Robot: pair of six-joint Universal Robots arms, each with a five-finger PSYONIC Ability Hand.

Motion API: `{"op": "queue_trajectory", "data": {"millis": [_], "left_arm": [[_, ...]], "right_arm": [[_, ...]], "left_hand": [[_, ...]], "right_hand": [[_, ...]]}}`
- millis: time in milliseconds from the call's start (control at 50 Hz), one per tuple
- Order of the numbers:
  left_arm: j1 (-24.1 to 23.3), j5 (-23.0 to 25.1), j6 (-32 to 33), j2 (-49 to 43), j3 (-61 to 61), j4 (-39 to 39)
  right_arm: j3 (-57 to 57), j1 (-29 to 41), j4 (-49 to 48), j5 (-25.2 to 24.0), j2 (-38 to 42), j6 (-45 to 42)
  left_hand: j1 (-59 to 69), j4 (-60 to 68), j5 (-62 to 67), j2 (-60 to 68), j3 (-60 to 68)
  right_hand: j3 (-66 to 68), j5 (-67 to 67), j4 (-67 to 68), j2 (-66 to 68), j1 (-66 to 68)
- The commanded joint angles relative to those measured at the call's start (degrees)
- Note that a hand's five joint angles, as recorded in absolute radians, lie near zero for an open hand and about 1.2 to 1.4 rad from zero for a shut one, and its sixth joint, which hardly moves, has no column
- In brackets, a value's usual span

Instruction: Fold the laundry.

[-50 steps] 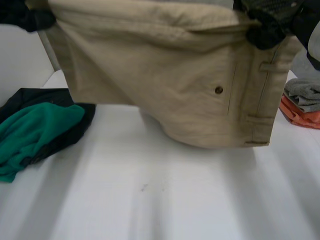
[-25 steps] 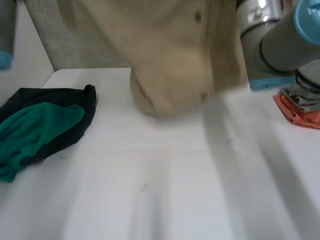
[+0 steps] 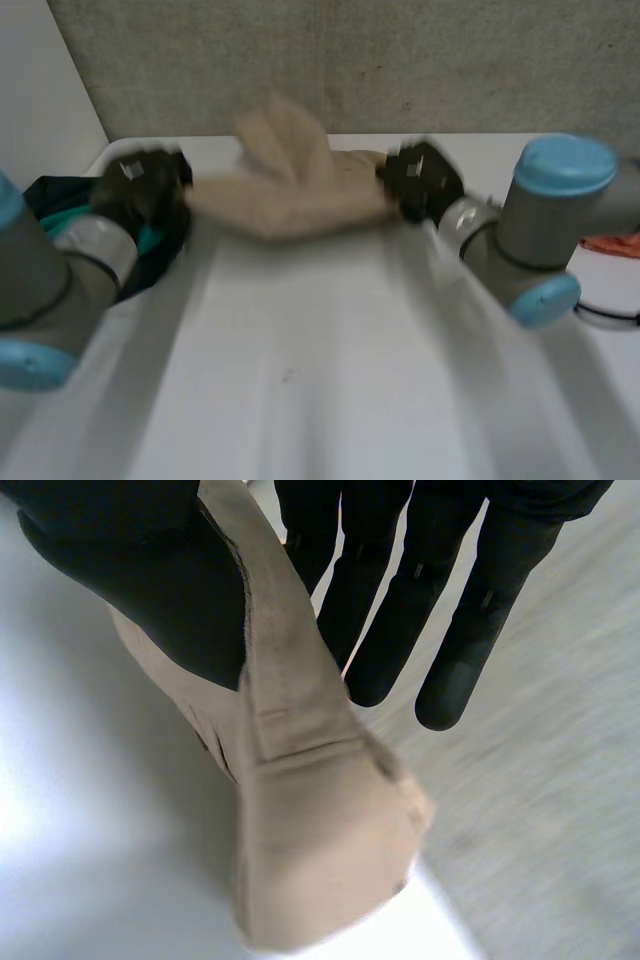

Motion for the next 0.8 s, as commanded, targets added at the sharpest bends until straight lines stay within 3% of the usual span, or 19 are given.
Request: {"op": "queue_trajectory", "data": {"millis": [20,60,120,160,260,480,800], "left_arm": [[-0.4,-1.3,6.4,-6.1,-5.2,-1.6],[-0.3,-1.4,6.5,-5.9,-5.6,-2.7],[-0.1,-1.3,6.4,-4.4,-6.4,-3.6],[0.1,-0.9,6.2,-2.7,-7.0,-3.6],[-0.3,0.6,5.8,-0.2,-8.4,-3.7],[-0.3,1.1,5.5,-0.1,-7.8,-4.5],[-0.2,1.1,5.0,-0.7,-5.7,-6.9]], "right_arm": [[10.1,1.2,3.2,3.7,0.9,-9.0],[11.3,1.3,3.0,5.5,-0.2,-7.7],[13.9,1.3,2.3,9.0,-3.3,-1.7],[15.9,1.0,1.8,11.0,-5.9,4.4],[19.0,1.0,1.4,13.7,-8.6,13.9],[20.4,0.1,2.6,20.8,-5.6,16.7],[21.3,1.5,-0.4,17.2,-3.9,17.4]], "left_hand": [[14.6,11.1,13.5,11.3,11.6],[14.6,11.1,13.5,11.3,11.6],[14.6,11.1,13.5,11.3,11.6],[14.6,11.1,13.5,11.3,11.6],[14.6,11.1,13.5,11.3,11.6],[14.6,11.1,13.5,11.3,11.6],[14.6,11.1,13.5,11.3,11.6]], "right_hand": [[11.8,11.2,11.4,12.8,17.3],[11.8,11.2,11.4,12.8,17.3],[-5.1,-5.8,-5.5,-4.1,0.4],[-25.2,-25.9,-25.7,-24.2,-19.8],[-39.5,-40.1,-39.9,-38.5,-34.0],[-31.8,-32.4,-32.2,-30.8,-26.3],[-29.9,-30.6,-30.3,-28.9,-24.4]]}}
